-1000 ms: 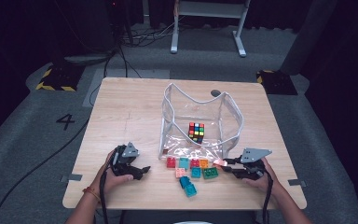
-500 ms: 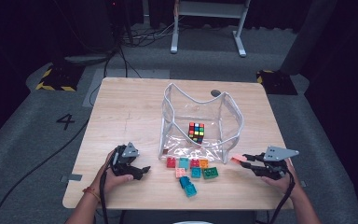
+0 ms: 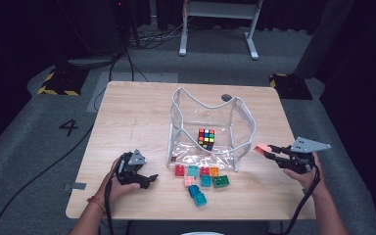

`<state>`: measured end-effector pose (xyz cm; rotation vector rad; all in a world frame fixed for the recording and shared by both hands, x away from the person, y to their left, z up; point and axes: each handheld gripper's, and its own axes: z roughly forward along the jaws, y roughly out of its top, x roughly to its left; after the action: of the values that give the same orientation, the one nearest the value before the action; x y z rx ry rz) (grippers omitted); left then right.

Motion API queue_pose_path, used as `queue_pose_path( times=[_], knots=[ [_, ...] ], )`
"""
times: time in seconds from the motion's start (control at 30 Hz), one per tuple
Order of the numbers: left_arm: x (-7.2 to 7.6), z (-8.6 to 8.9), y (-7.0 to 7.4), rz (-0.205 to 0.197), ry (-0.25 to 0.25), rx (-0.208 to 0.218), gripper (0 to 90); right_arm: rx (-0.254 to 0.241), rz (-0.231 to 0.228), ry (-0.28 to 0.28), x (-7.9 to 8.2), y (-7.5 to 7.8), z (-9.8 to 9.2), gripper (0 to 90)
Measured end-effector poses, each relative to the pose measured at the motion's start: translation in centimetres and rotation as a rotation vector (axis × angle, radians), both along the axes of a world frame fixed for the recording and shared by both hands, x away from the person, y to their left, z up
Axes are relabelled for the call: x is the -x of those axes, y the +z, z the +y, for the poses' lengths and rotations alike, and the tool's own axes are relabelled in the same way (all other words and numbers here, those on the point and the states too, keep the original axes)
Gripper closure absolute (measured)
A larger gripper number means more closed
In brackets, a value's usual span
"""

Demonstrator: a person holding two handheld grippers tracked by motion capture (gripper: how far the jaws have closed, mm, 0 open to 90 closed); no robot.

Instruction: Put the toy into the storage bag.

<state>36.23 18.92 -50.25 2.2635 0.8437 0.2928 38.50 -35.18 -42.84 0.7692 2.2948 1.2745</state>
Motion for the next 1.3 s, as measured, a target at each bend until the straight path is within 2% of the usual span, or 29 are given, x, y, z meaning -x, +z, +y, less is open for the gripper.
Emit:
queue_pose_path(
  times=[0.17,0.3,0.73,1.07,1.3],
  knots=[
    [0.0,0.0,0.0,0.000,-0.002,0.001,14.2,-0.013,-0.012,-0.028,-1.6,1.4,-0.1,67.2],
    [0.0,0.0,0.0,0.001,-0.004,-0.002,14.2,0.004,-0.025,-0.055,-2.6,2.8,0.1,67.2],
    [-0.1,0.0,0.0,-0.006,-0.005,-0.004,14.1,-0.034,-0.080,-0.092,-5.3,7.9,0.3,67.2],
    [-0.1,0.0,0.0,-0.005,-0.005,-0.004,14.1,-0.034,-0.111,-0.065,-6.1,10.9,1.3,67.2],
    [-0.1,0.0,0.0,-0.006,-0.005,-0.004,14.1,-0.052,-0.138,-0.019,-6.1,12.6,2.6,67.2]
  ],
)
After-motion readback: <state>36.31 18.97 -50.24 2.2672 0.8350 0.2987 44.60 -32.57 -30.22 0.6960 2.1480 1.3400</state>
